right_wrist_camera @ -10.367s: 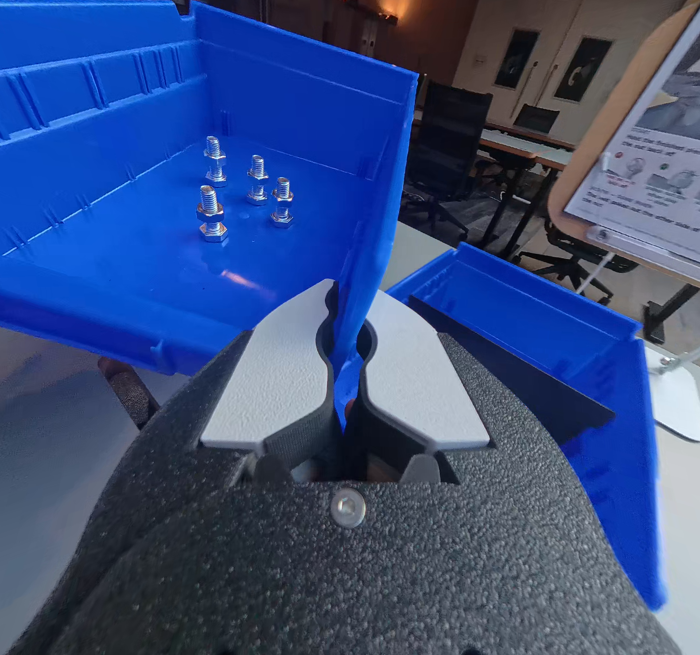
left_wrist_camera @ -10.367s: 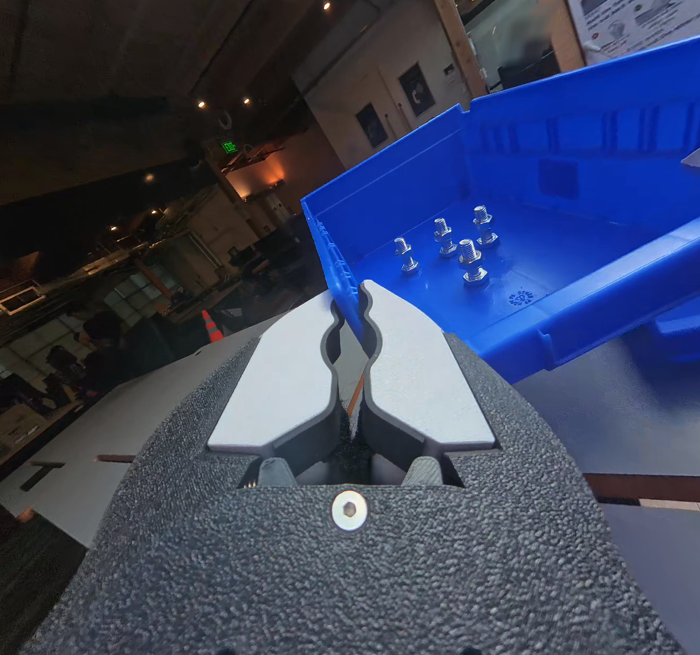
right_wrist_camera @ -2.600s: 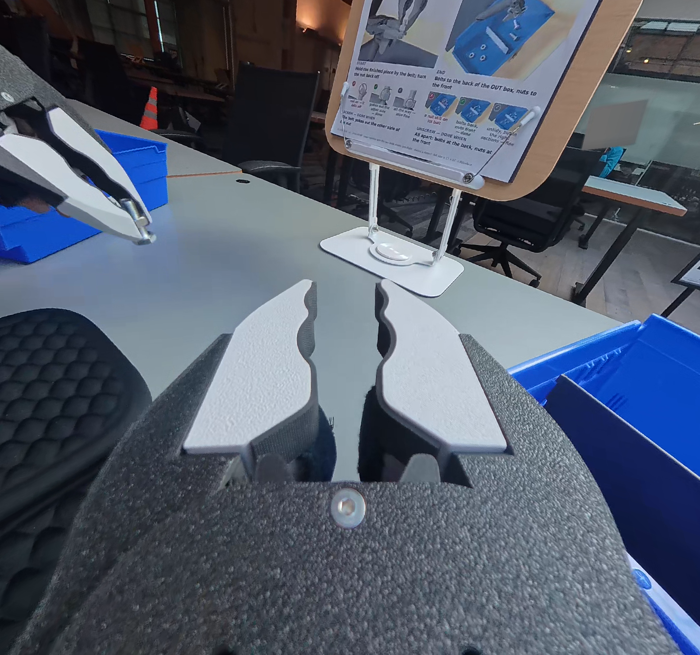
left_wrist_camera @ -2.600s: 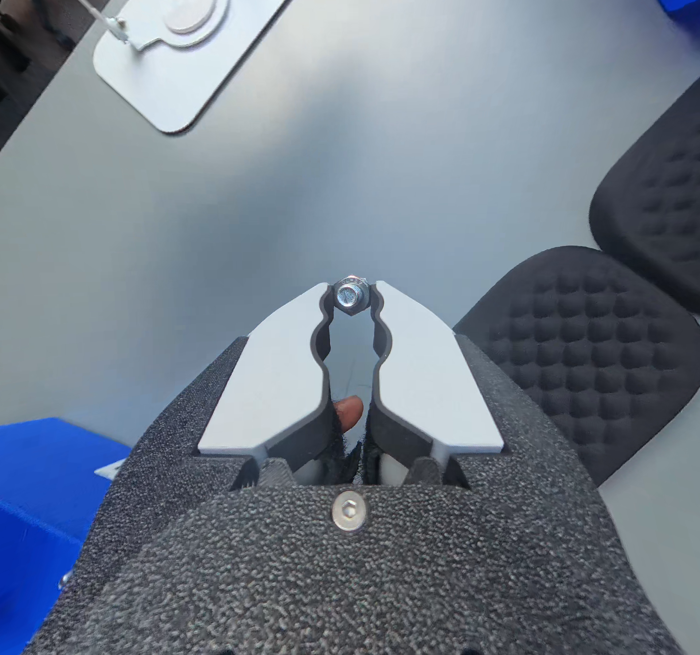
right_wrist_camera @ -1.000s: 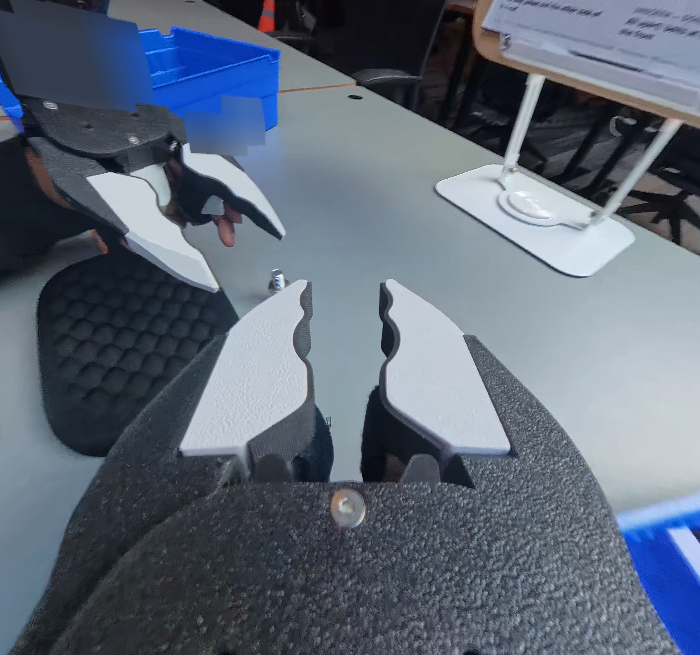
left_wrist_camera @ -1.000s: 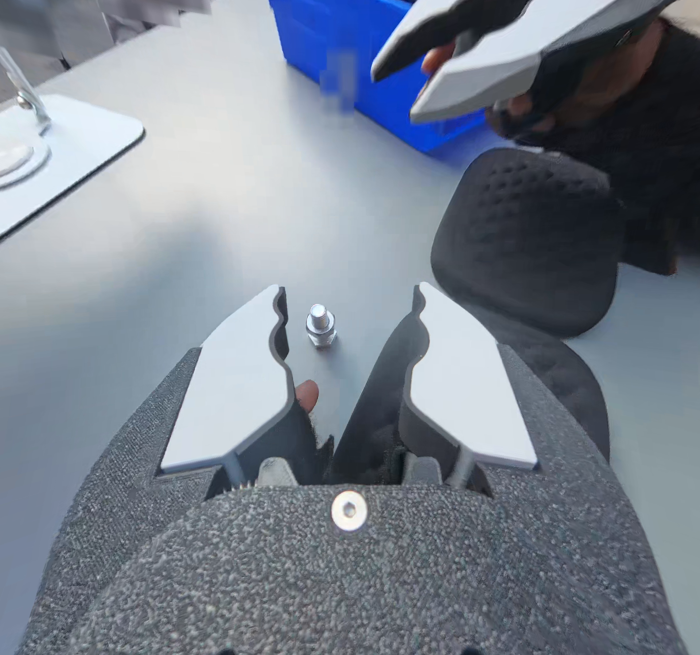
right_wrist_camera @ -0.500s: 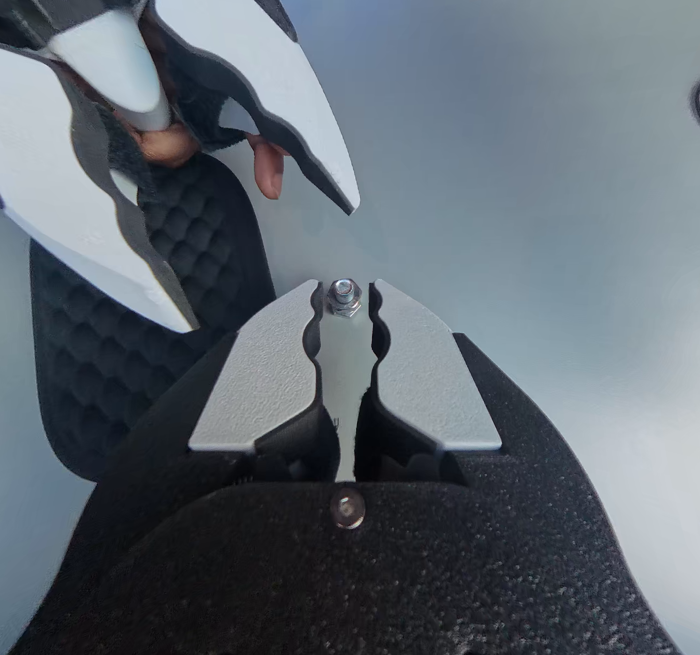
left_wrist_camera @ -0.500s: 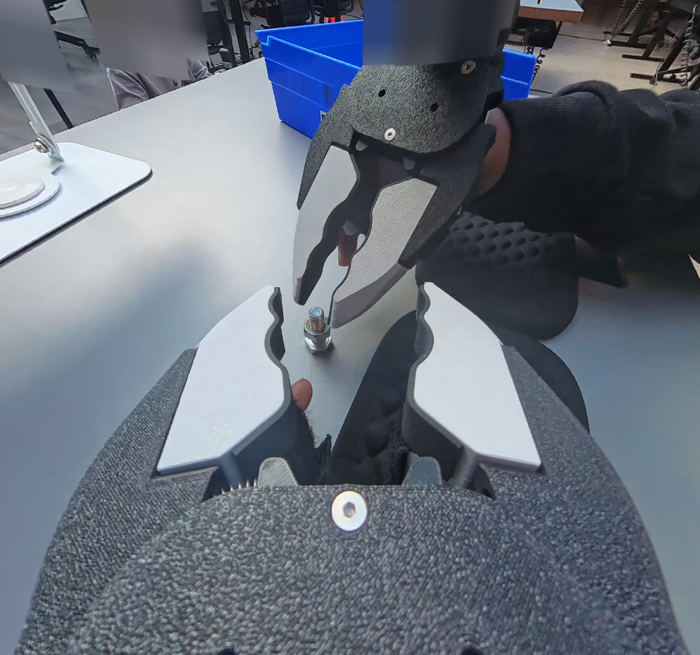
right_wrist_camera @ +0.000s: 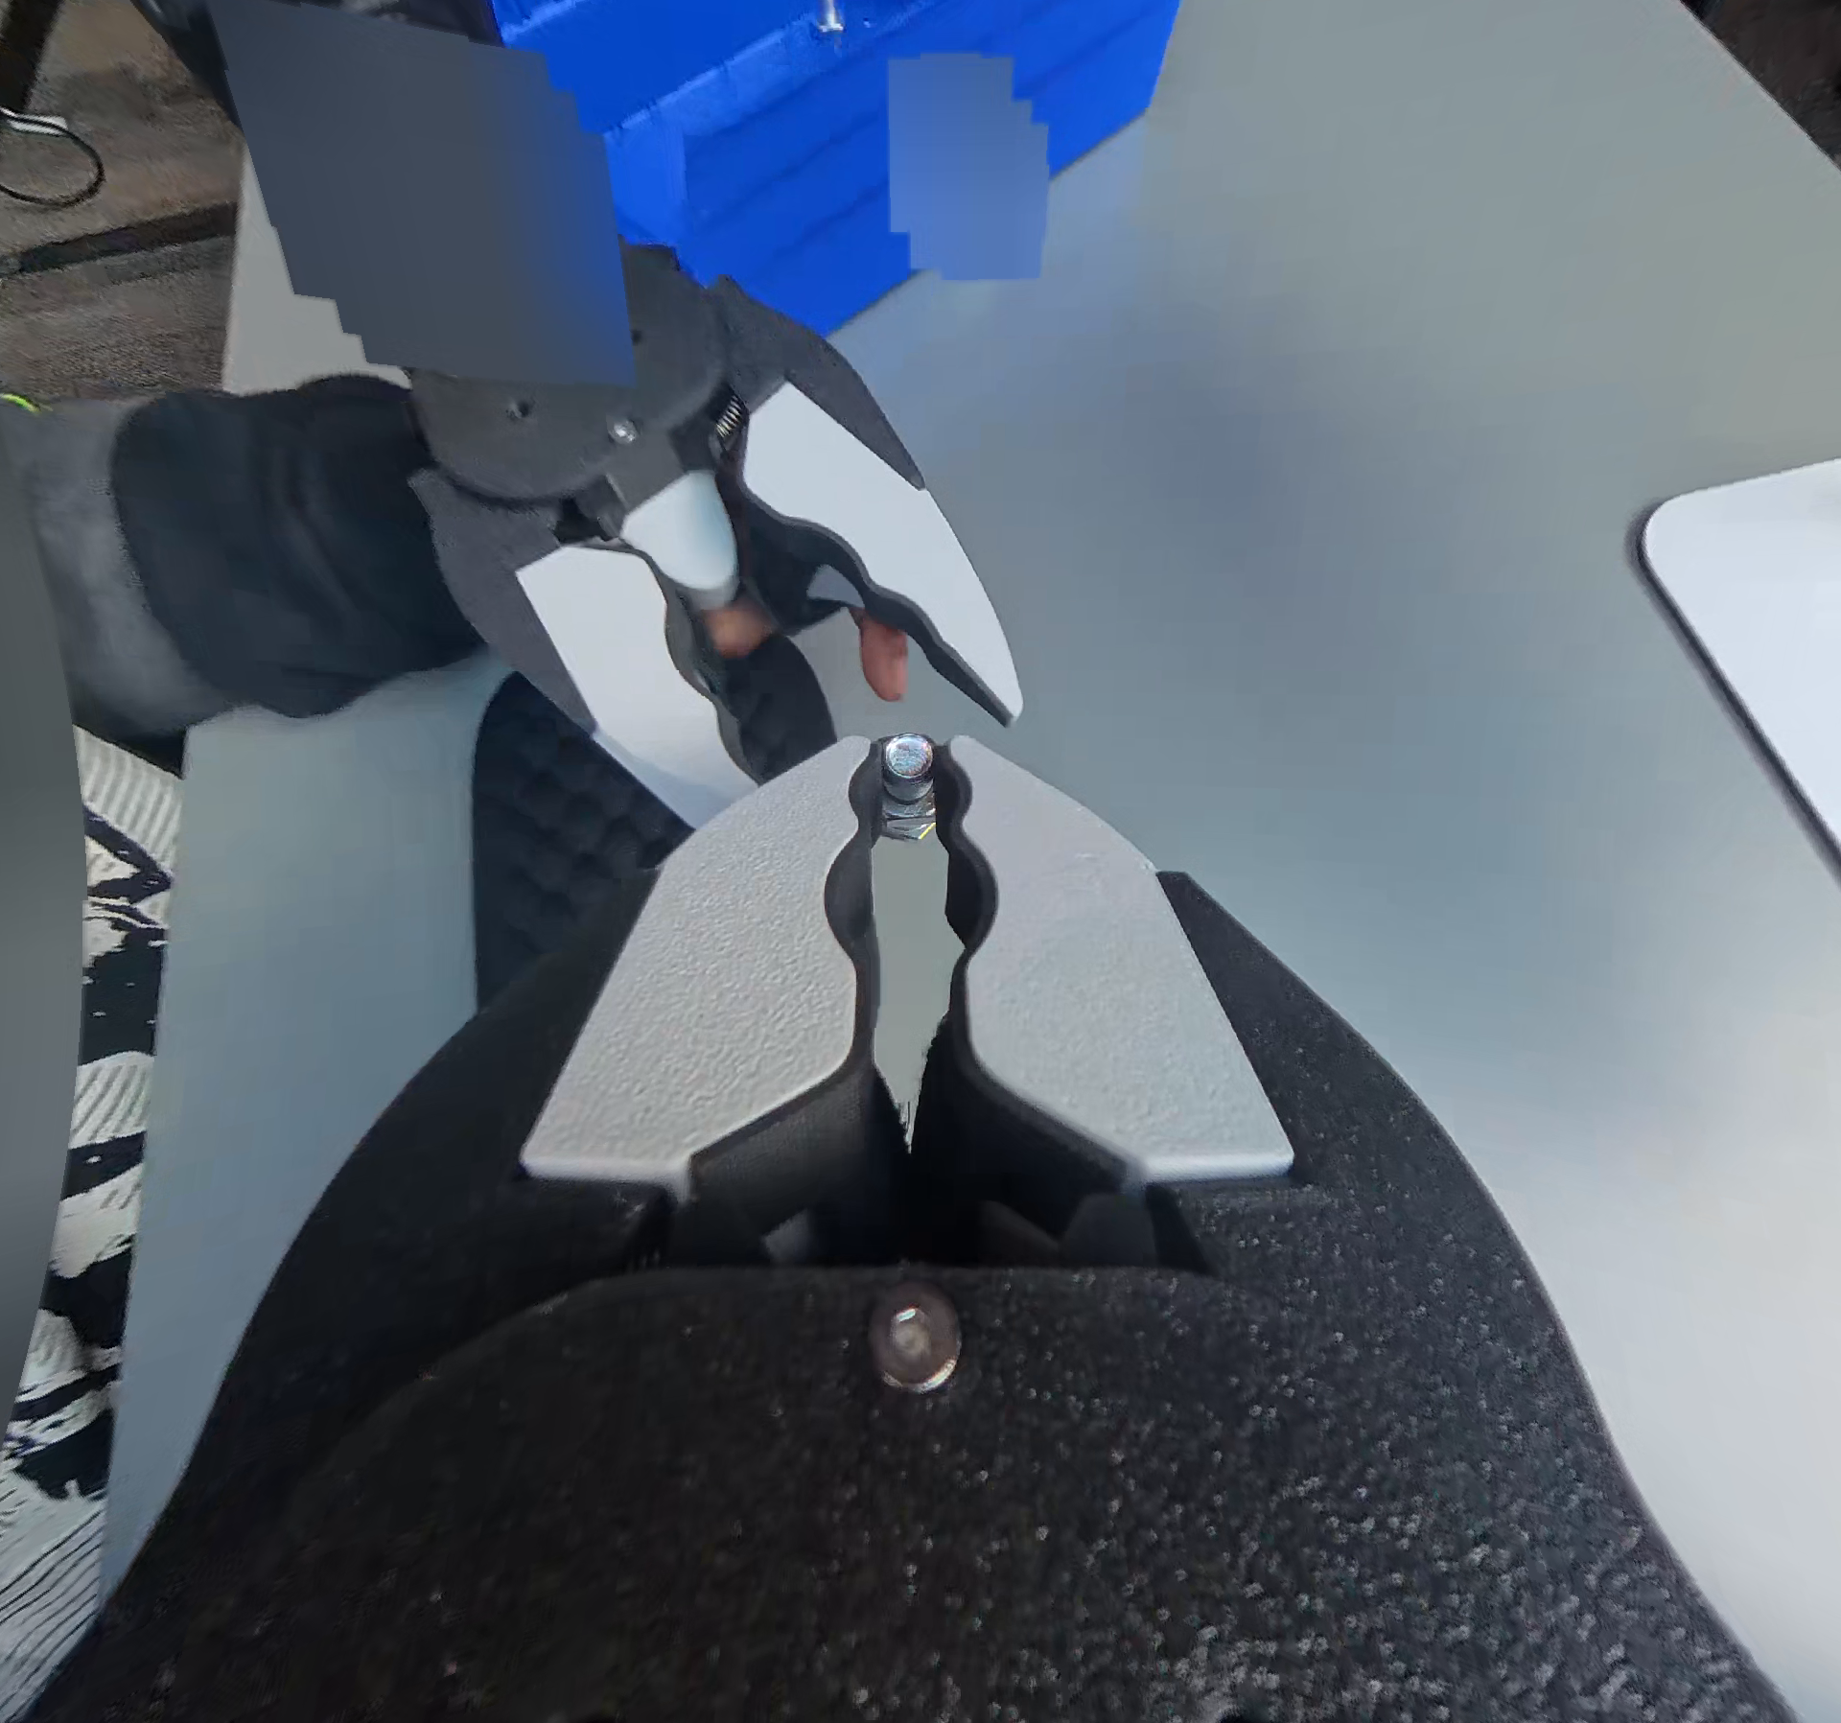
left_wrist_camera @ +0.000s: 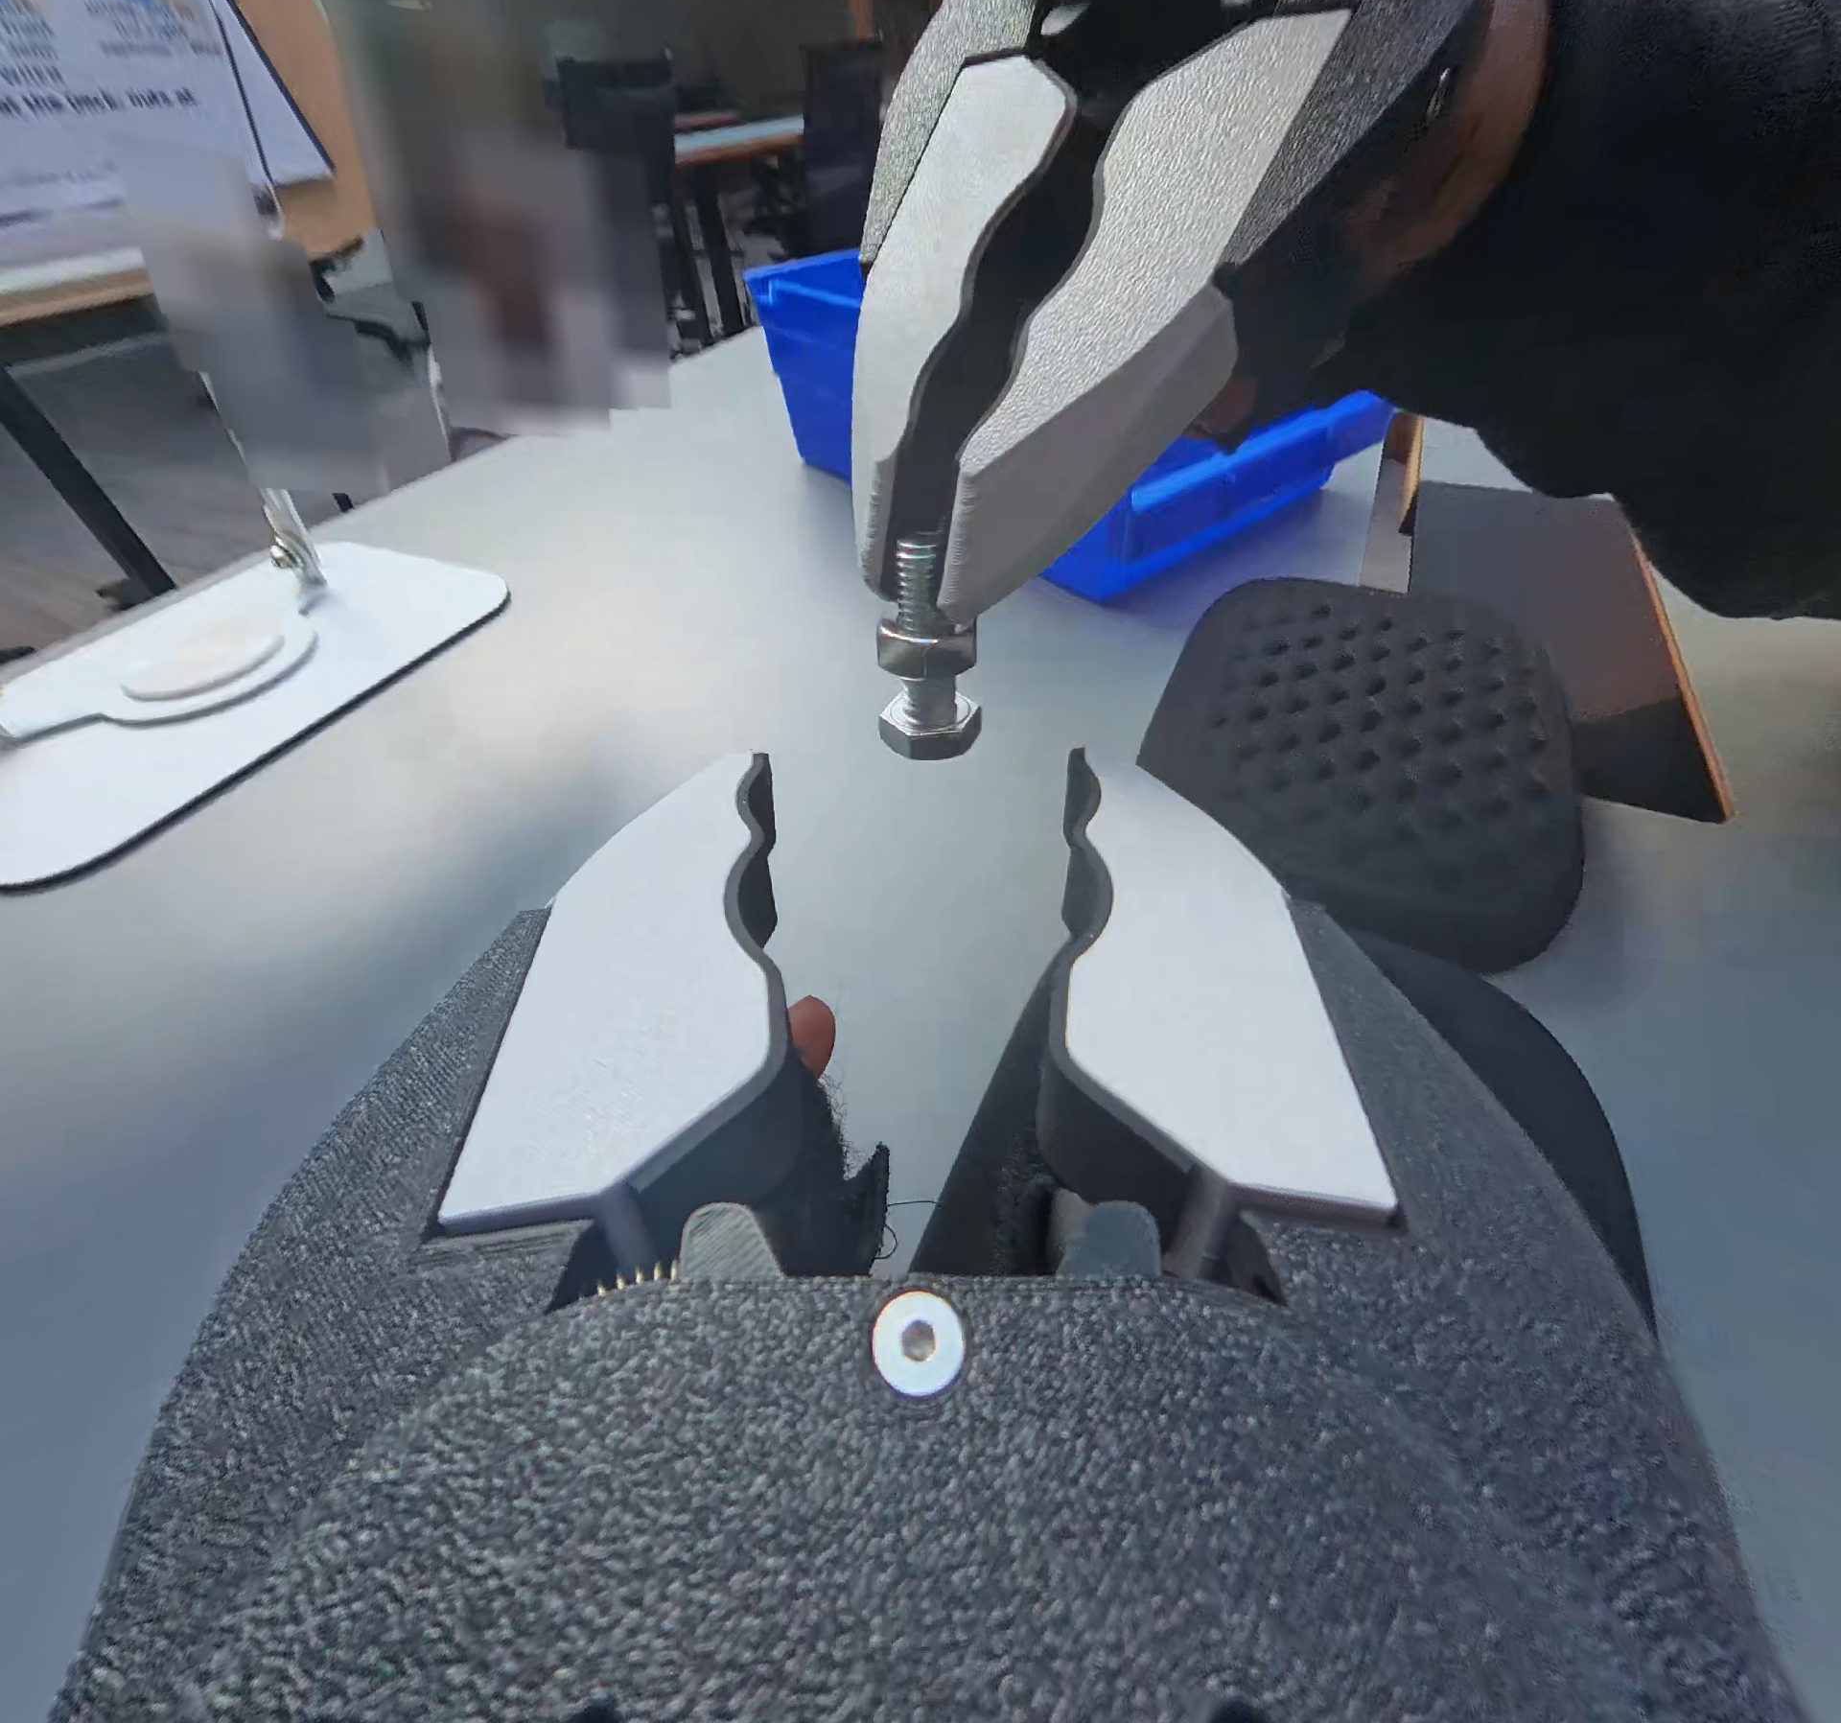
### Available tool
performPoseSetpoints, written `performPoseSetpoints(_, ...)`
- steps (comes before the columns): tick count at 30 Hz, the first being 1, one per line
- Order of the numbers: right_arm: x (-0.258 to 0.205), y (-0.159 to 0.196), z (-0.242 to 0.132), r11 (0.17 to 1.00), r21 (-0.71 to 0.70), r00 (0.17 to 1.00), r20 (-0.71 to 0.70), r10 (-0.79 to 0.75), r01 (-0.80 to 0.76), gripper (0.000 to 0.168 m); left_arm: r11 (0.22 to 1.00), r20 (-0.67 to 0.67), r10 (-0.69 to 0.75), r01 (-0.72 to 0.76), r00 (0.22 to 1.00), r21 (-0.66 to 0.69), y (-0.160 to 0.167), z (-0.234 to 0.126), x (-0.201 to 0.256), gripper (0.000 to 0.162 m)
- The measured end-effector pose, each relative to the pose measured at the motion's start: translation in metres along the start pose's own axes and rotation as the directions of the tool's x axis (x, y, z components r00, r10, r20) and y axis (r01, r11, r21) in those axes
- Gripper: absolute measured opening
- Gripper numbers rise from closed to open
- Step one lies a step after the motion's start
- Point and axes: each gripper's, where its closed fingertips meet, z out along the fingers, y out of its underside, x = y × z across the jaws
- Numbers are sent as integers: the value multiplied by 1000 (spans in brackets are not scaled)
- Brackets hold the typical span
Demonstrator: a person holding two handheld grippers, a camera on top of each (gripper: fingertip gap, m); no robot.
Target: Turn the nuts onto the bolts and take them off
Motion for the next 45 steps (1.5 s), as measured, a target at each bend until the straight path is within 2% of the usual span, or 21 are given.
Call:
performPoseSetpoints(4,-17,-14,-4,1000,6,999,42,-11,10,8,983,-28,15,-9,999,183,-28,0,17,46)
performPoseSetpoints(8,-23,-15,-6,1000,-17,999,41,-22,23,8,991,-26,39,-35,999,130,-20,8,21,46)
performPoseSetpoints(14,-25,-18,-8,1000,-9,1000,27,-8,9,8,990,8,3,-5,1000,144,-22,5,13,39)
performPoseSetpoints(21,-23,-19,-6,1000,-13,1000,-4,-4,4,8,992,41,35,-40,999,120,-20,7,13,29)
performPoseSetpoints(30,-23,-15,-4,999,-33,1000,-7,-16,16,9,992,30,38,-41,999,117,-20,7,15,17)
performPoseSetpoints(45,-30,-17,-8,993,-42,994,31,-107,108,9,992,-26,41,-37,999,124,-20,6,21,17)
